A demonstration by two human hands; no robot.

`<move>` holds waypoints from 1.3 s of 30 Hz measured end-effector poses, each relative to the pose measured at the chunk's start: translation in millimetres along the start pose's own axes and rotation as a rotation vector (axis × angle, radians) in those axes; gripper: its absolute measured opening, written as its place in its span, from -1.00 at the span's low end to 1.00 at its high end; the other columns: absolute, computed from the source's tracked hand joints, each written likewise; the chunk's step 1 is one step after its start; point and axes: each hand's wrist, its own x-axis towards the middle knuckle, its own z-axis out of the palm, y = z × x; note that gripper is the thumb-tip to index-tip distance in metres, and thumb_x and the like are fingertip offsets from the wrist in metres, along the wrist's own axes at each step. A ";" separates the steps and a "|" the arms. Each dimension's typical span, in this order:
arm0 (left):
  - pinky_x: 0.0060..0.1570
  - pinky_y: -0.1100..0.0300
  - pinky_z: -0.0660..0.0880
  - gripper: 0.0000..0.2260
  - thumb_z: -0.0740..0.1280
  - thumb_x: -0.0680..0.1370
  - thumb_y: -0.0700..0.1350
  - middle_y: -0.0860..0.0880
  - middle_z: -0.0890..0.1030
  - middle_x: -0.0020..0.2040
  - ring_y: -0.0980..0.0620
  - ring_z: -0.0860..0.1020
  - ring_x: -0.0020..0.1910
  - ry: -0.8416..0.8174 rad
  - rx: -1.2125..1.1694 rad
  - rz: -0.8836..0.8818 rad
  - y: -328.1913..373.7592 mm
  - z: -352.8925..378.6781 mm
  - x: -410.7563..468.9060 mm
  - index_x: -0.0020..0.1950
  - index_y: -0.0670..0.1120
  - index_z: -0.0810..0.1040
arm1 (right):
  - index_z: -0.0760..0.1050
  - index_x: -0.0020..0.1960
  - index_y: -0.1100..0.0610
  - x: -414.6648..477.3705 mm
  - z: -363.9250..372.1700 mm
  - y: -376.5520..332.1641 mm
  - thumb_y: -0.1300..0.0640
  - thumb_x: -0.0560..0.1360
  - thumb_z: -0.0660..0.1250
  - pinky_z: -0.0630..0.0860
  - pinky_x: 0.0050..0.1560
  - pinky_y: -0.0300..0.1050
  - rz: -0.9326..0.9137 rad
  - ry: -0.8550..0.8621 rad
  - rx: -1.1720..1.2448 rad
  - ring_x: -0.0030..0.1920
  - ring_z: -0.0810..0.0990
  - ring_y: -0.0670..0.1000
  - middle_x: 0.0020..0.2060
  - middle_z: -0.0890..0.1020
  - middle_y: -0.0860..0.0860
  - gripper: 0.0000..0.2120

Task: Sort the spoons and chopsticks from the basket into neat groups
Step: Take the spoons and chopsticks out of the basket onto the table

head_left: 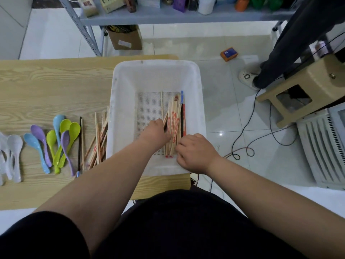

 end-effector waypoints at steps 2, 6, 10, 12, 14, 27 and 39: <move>0.22 -0.06 0.47 -0.38 0.41 0.53 0.12 -0.23 0.39 0.34 -0.23 0.47 0.28 0.008 0.019 -0.064 10.9 5.8 7.6 0.43 -0.20 0.29 | 0.60 -0.19 0.18 -0.8 1.5 1.1 0.05 0.49 0.26 0.39 -0.14 0.01 -0.007 0.035 0.005 -0.19 0.56 0.15 -0.24 0.58 0.08 -0.76; 0.14 -0.04 0.53 -0.35 0.49 0.49 0.08 -0.24 0.42 0.31 -0.23 0.51 0.25 0.032 -0.047 -0.176 20.8 8.1 18.5 0.39 -0.21 0.29 | 0.58 -0.22 0.17 -1.1 3.9 3.7 0.06 0.47 0.31 0.40 -0.17 0.01 -0.024 0.052 0.033 -0.23 0.55 0.15 -0.28 0.57 0.08 -0.80; -0.14 0.07 0.44 -0.48 0.52 0.48 -0.03 -0.20 0.53 0.18 -0.19 0.57 0.11 0.029 -0.179 -0.229 18.4 6.2 25.2 0.27 -0.20 0.36 | 0.59 -0.22 0.15 -1.0 5.8 5.0 0.04 0.47 0.31 0.40 -0.16 0.01 -0.042 0.034 0.031 -0.21 0.56 0.16 -0.27 0.59 0.08 -0.79; -0.16 0.09 0.47 -0.60 0.46 0.50 -0.08 -0.19 0.57 0.11 -0.17 0.58 0.02 0.007 -0.157 -0.237 19.4 6.8 25.6 0.21 -0.21 0.40 | 0.58 -0.21 0.15 -1.0 6.0 5.7 0.03 0.47 0.28 0.38 -0.16 0.01 -0.045 0.027 0.021 -0.20 0.57 0.16 -0.26 0.59 0.08 -0.78; -0.18 0.10 0.47 -0.70 0.39 0.53 -0.13 -0.18 0.58 0.07 -0.13 0.56 -0.06 -0.005 -0.119 -0.231 20.6 8.1 26.1 0.18 -0.22 0.43 | 0.57 -0.22 0.15 -0.6 5.3 6.5 0.03 0.46 0.27 0.36 -0.16 0.00 -0.048 0.027 0.020 -0.21 0.56 0.16 -0.26 0.58 0.08 -0.78; -0.14 -0.04 0.65 -0.90 0.28 0.59 -0.21 -0.14 0.62 -0.13 -0.11 0.64 -0.16 0.063 -0.525 -0.224 -11.3 -6.8 18.6 -0.11 -0.06 0.42 | 0.61 -0.18 0.15 1.7 4.1 5.4 0.04 0.47 0.32 0.39 -0.14 0.00 -0.023 0.022 0.033 -0.18 0.57 0.13 -0.22 0.59 0.06 -0.81; -0.36 0.22 0.52 -0.88 0.23 0.61 -0.27 -0.09 0.62 -0.07 0.08 0.58 -0.33 0.110 -1.138 -0.037 -49.9 -85.9 -41.6 0.06 -0.11 0.53 | 0.55 0.17 0.10 28.0 8.6 -44.1 -0.08 0.62 0.16 0.51 0.02 -0.02 0.210 -0.152 0.192 0.12 0.50 0.07 0.08 0.52 0.03 -0.67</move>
